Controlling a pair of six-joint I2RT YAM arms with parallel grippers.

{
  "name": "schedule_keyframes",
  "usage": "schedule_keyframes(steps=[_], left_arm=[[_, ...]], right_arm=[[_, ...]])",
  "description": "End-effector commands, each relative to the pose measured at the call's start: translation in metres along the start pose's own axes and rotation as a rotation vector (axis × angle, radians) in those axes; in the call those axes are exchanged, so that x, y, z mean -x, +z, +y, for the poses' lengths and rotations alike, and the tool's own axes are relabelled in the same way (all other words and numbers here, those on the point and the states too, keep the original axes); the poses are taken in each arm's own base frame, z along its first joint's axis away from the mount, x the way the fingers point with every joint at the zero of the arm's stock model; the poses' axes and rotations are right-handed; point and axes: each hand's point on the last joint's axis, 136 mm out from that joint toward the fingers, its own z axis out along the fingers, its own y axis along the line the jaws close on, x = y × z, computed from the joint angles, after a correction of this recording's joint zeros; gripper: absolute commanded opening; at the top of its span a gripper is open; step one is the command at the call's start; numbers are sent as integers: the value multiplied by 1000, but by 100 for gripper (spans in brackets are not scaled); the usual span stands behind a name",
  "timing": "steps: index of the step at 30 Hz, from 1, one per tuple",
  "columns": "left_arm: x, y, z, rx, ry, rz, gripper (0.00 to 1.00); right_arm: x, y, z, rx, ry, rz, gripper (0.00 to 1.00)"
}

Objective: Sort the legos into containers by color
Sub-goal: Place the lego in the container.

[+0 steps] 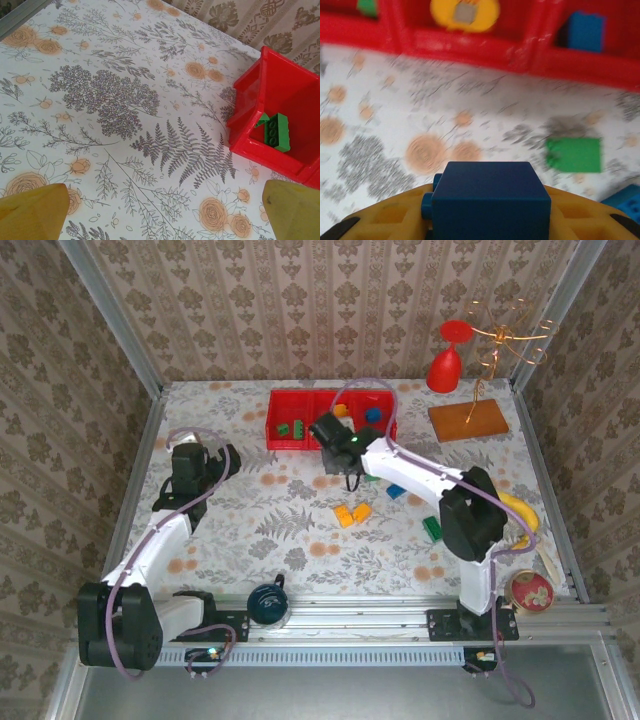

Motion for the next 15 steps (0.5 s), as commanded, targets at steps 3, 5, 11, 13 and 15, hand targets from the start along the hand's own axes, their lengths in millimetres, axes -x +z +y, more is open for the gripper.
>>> schedule_keyframes(steps=[3, 5, 11, 13, 15], left_arm=[[8, -3, -3, -17, -1, -7, 100], [7, -3, -4, -21, -1, -6, 100], [7, -4, -5, -24, 8, 2, 100], [8, -5, -5, -23, 12, 3, 100], [7, -5, -6, -24, 13, 5, 100]], right_arm=[[28, 4, -43, -79, 18, -63, 25], [36, 11, -54, -96, 30, -66, 25], [57, 33, -73, -133, 38, -73, 25], [63, 41, -78, -151, 34, -75, 25], [70, 48, -82, -161, 41, -79, 25]])
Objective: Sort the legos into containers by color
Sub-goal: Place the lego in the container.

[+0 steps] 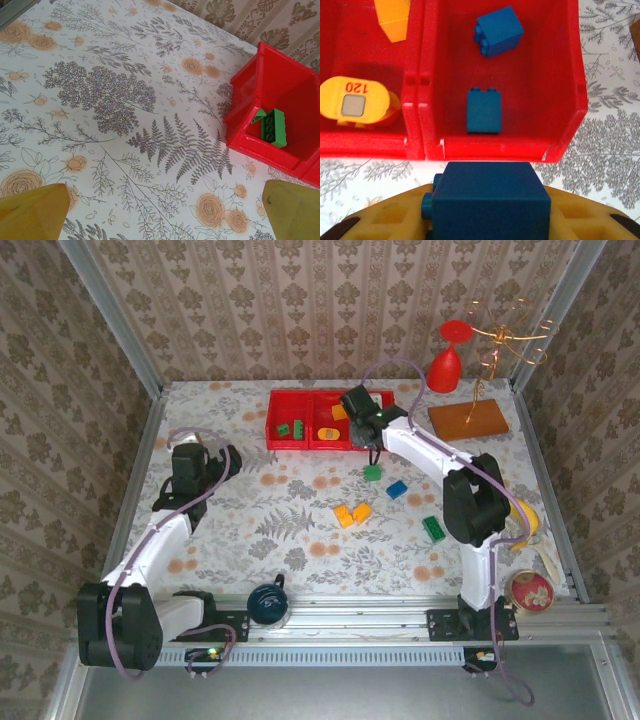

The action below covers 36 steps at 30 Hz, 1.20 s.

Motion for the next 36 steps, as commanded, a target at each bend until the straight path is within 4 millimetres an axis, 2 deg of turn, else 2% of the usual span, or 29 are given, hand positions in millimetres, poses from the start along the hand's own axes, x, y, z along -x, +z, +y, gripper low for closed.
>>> schedule_keyframes(steps=[1, 10, 14, 19, 26, 36], left_arm=[[9, -5, -3, -10, 11, -7, 100], [10, -3, -4, -11, 24, 0, 100], [11, -4, -5, -13, 30, 4, 100], [13, -5, -10, -32, 43, 4, 100], [16, -7, -15, -55, 51, 4, 100], [22, -13, -27, -82, 73, 2, 100]], right_arm=[[19, 13, -6, -39, -15, -36, 25], [43, 45, -17, -82, 1, -46, 30], [46, 52, -22, -101, 10, -42, 32], [45, 59, -28, -124, 9, -34, 42], [47, 54, -31, -125, 14, -36, 54], [53, 27, -38, -113, 40, -62, 62]])
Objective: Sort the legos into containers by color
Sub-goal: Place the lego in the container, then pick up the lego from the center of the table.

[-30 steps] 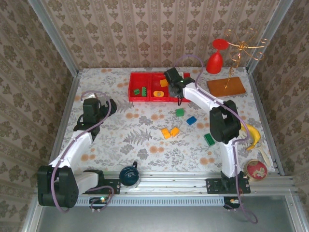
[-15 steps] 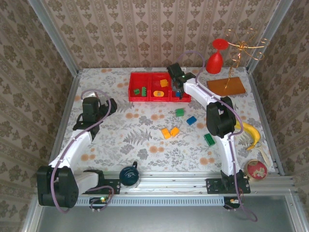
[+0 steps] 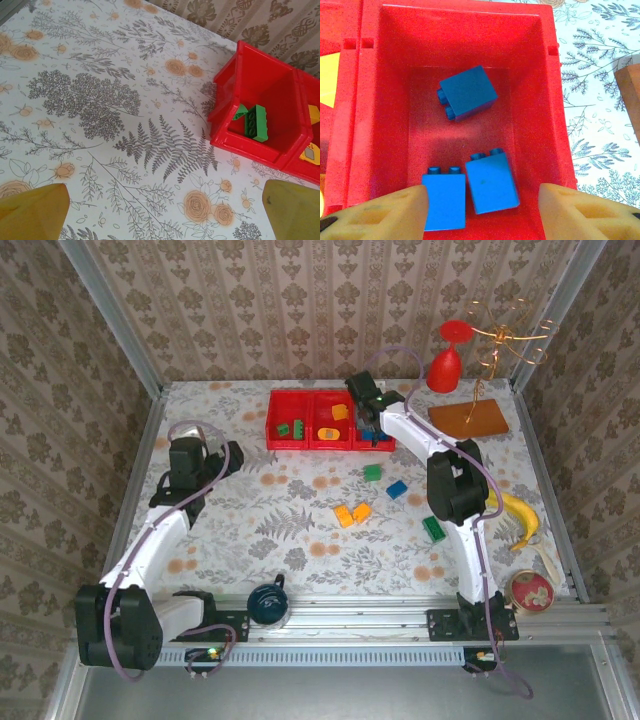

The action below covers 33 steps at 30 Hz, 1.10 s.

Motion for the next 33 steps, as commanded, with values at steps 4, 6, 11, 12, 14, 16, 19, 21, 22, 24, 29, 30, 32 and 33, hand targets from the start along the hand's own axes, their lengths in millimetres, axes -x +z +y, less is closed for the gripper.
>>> schedule_keyframes(steps=[4, 6, 11, 12, 14, 16, 19, 21, 22, 24, 29, 30, 32, 33], left_arm=[[9, -9, -26, -60, 58, -12, 100], [4, -9, -38, -80, 78, -3, 100], [-9, -5, -79, -151, 133, 34, 100], [-13, -2, -88, -166, 146, 47, 100], [-20, 2, -106, -195, 170, 67, 100], [-31, 6, -127, -232, 202, 95, 100], [-46, 13, -152, -266, 246, 135, 100], [-55, 18, -167, -286, 268, 162, 99], [-60, 20, -175, -296, 283, 178, 99], [-70, 24, -189, -311, 309, 206, 98], [-91, 36, -223, -330, 388, 260, 95], [-98, 40, -229, -327, 410, 275, 95], [-110, 46, -242, -326, 447, 308, 94], [-115, 50, -250, -327, 468, 323, 93]], right_arm=[[11, -47, -24, -9, 48, -48, 65], [7, -57, -29, -5, 68, -52, 67], [-18, -82, -48, 8, 139, -40, 73], [-25, -88, -53, 11, 153, -36, 75], [-39, -97, -62, 10, 172, -27, 77], [-54, -107, -76, -5, 194, -18, 80], [-78, -121, -97, -34, 228, -5, 85], [-93, -128, -111, -45, 254, 4, 89], [-100, -132, -118, -51, 268, 7, 91], [-111, -139, -131, -61, 294, 9, 95], [-133, -156, -160, -79, 362, 9, 100], [-137, -158, -164, -82, 373, 8, 100], [-143, -161, -174, -95, 396, 7, 100], [-145, -162, -178, -100, 406, 7, 100]])
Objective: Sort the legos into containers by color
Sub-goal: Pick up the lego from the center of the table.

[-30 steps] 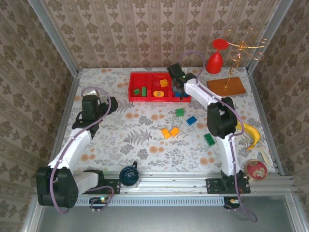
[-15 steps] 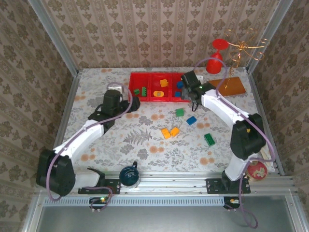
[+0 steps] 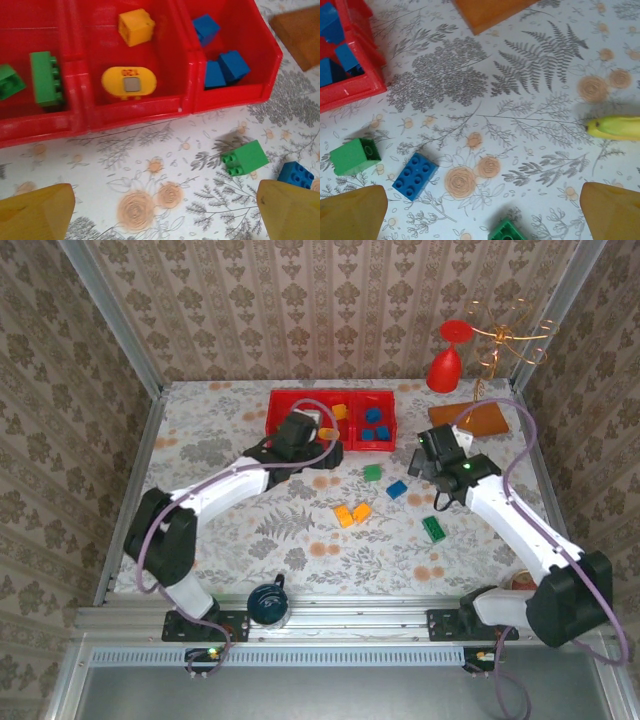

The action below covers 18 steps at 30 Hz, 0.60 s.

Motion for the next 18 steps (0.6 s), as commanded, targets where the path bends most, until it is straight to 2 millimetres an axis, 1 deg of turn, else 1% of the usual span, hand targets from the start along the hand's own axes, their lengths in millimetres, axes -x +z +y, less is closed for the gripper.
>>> schedule_keyframes(steps=[1, 5, 9, 14, 18], left_arm=[[-8, 17, -18, 15, 86, 75, 93], [-14, 38, -41, 25, 165, 128, 90], [-21, 58, -57, 46, 223, 172, 88], [-30, 83, -70, 56, 261, 218, 84], [-38, 101, -77, 77, 292, 250, 82]], right_arm=[[-6, -3, -25, -60, 60, 3, 100], [-10, -2, -37, -80, 78, 12, 100], [-16, 2, -44, -98, 89, 32, 100], [-20, 7, -47, -99, 101, 42, 100], [-21, 9, -49, -103, 106, 41, 100]])
